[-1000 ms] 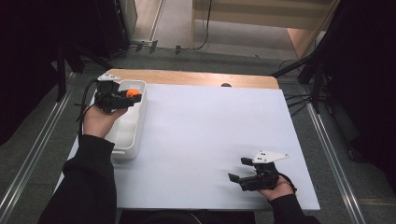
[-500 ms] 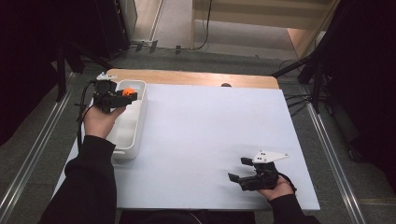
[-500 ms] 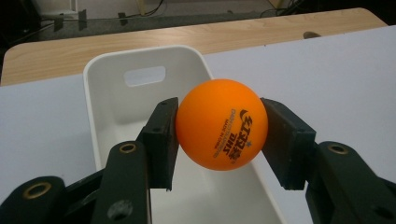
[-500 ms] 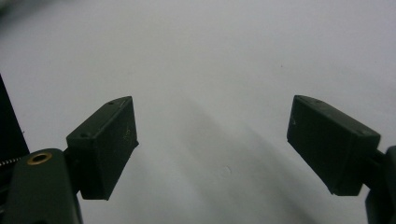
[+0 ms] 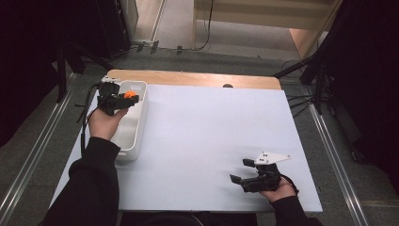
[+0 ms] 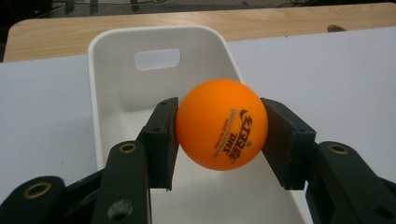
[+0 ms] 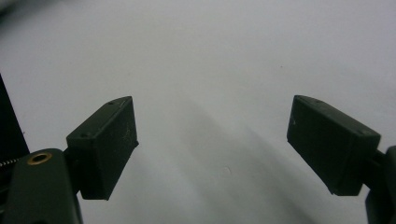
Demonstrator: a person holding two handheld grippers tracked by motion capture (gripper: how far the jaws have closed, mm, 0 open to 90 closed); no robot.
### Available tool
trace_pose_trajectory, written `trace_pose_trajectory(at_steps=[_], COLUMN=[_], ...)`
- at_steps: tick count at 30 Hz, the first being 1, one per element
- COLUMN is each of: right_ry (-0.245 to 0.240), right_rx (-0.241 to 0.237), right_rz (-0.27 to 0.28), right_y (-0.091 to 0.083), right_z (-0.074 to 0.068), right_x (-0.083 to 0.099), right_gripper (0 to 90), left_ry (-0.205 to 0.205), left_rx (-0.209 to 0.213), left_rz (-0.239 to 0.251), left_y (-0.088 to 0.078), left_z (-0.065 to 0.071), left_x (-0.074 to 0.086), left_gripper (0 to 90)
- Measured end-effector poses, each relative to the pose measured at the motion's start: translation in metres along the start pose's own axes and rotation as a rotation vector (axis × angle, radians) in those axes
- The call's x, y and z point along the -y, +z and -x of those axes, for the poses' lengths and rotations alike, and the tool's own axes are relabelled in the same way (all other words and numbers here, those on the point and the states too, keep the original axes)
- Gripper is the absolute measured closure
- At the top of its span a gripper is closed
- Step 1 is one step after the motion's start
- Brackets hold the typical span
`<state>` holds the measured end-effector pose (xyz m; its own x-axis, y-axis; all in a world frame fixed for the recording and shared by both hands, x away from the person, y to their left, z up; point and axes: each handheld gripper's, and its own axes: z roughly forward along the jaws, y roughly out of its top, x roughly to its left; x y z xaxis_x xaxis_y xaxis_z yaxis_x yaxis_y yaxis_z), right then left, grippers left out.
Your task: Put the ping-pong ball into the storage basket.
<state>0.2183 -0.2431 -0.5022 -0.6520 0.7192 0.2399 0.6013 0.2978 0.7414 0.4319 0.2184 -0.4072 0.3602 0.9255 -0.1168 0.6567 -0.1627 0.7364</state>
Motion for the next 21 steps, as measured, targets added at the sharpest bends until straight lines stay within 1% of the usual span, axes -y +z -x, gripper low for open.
trace_pose_trajectory(at_steps=[1, 2, 6, 7, 8, 12, 15, 18, 19, 20, 21], right_ry=[-0.002, -0.005, -0.005, -0.004, -0.004, -0.005, -0.005, -0.005, -0.005, -0.004, -0.004], right_rx=[0.0, 0.001, 0.002, 0.001, 0.001, -0.002, -0.001, -0.001, -0.001, -0.001, -0.001], right_rz=[-0.001, 0.0, 0.001, 0.001, -0.002, -0.002, 0.004, 0.003, 0.003, 0.003, 0.003], right_y=[0.0, 0.0, 0.0, 0.0, 0.0, 0.0, -0.001, -0.001, -0.001, -0.001, -0.001], right_z=[0.0, 0.0, 0.0, 0.0, 0.0, 0.0, 0.0, 0.0, -0.001, -0.001, -0.001], right_x=[0.0, 0.0, 0.0, 0.0, 0.0, 0.001, 0.001, 0.001, 0.001, 0.001, 0.001], right_gripper=[14.6, 14.6, 14.5, 14.6, 14.6, 14.6, 14.6, 14.6, 14.5, 14.6, 14.6], left_ry=[-0.002, -0.014, -0.01, -0.008, -0.011, -0.017, -0.025, -0.024, -0.03, -0.031, -0.031], left_rx=[-0.002, -0.004, -0.016, -0.03, -0.032, -0.041, -0.039, -0.035, -0.035, -0.031, -0.031], left_rz=[-0.009, -0.014, -0.031, -0.037, -0.044, -0.055, -0.052, -0.053, -0.044, -0.035, -0.035], left_y=[0.002, 0.005, 0.009, 0.01, 0.012, 0.014, 0.016, 0.015, 0.015, 0.013, 0.013], left_z=[0.0, 0.0, 0.001, 0.002, 0.002, 0.002, 0.002, 0.001, 0.001, 0.0, 0.0], left_x=[0.0, 0.001, 0.002, 0.002, 0.003, 0.003, 0.003, 0.003, 0.003, 0.002, 0.002], left_gripper=[50.1, 50.2, 50.1, 50.0, 50.0, 50.0, 49.6, 47.0, 46.9, 41.0, 39.5])
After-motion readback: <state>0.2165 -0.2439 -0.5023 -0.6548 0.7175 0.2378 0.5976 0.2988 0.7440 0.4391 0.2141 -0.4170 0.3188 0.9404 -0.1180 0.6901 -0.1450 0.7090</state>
